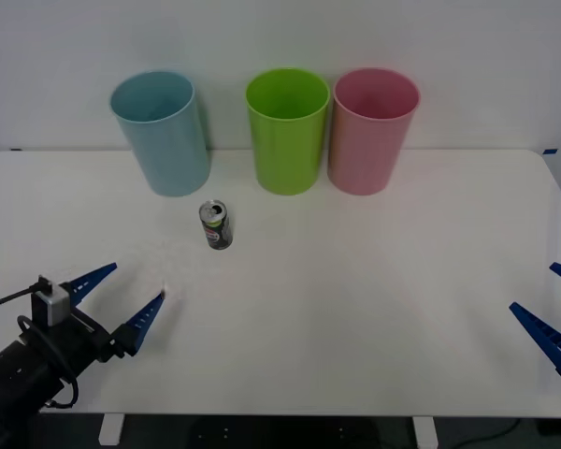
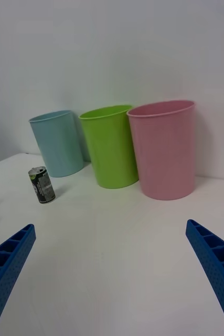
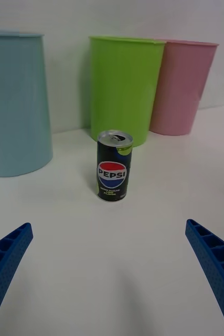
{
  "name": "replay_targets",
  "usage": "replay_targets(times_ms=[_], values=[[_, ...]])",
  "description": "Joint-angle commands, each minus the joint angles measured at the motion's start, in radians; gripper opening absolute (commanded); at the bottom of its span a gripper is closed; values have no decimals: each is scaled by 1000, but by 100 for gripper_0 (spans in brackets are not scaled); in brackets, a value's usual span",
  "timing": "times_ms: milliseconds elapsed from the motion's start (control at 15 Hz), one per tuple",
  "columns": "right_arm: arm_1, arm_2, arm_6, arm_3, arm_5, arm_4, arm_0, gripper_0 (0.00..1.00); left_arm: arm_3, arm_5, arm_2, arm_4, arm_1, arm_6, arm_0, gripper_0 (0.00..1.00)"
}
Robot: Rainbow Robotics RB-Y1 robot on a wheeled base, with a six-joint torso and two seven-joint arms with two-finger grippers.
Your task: Grasp the object on the table and drop it into the matching bin: aluminum can to the light blue bin, PET bottle to the pink bin.
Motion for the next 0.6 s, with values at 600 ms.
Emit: replay_targets(times_ms=[600], values=[[0, 0, 0, 0, 0, 0, 0, 100, 359, 20, -11, 0, 0, -115, -277, 100]])
